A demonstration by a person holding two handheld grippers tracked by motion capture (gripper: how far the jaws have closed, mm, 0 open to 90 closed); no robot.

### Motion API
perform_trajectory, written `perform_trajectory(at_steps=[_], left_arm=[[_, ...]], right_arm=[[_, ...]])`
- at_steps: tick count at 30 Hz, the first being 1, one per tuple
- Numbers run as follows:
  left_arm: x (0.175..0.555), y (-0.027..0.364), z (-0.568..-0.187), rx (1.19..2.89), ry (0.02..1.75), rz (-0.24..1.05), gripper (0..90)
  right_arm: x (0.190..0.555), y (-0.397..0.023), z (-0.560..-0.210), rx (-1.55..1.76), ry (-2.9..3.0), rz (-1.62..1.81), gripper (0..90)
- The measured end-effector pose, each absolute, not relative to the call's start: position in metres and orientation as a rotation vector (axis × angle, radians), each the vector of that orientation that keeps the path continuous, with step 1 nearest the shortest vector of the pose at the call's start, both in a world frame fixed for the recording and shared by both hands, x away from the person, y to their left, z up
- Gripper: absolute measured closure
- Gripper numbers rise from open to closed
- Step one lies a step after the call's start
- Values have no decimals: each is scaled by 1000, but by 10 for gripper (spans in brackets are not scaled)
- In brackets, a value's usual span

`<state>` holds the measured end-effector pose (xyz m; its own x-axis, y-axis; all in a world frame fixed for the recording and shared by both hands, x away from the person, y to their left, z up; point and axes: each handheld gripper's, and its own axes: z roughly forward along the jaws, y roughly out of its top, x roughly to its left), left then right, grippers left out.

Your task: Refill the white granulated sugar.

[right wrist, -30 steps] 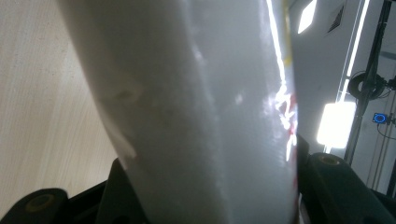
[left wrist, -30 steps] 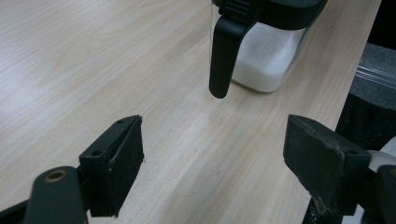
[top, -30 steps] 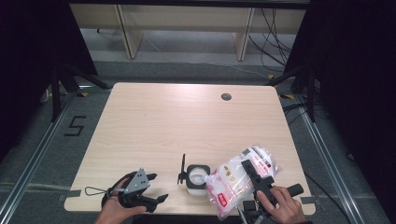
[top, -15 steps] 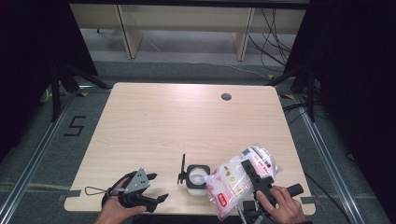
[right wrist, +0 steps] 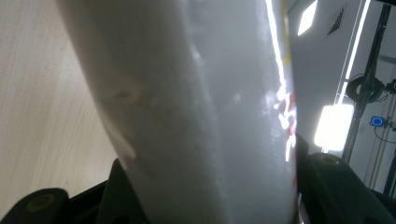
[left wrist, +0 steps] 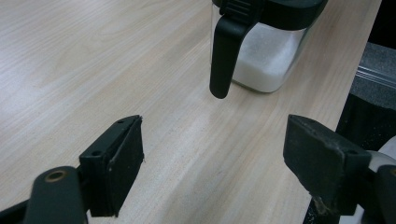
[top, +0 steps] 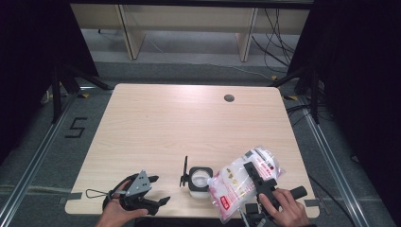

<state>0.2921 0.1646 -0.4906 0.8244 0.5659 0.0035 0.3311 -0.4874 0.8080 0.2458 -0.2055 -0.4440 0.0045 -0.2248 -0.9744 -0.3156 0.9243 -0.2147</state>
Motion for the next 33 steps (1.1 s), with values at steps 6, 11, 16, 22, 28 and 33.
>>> perform_trajectory(at_steps=[6,11,16,22,28,33], left_arm=[[292,165,-490,2125,656,334,196],[290,163,-491,2104,673,328,197],[290,163,-492,2098,668,327,197],[290,163,-492,2094,667,323,197],[291,163,-491,2103,657,326,197],[292,163,-489,2112,660,329,197]], right_arm=[[246,-206,-444,-425,1593,75,537],[248,-207,-443,-436,1581,92,548],[249,-211,-443,-402,1623,117,559],[255,-217,-444,-343,1673,198,565],[260,-225,-447,-267,1734,273,569],[263,-231,-449,-209,1755,317,569]])
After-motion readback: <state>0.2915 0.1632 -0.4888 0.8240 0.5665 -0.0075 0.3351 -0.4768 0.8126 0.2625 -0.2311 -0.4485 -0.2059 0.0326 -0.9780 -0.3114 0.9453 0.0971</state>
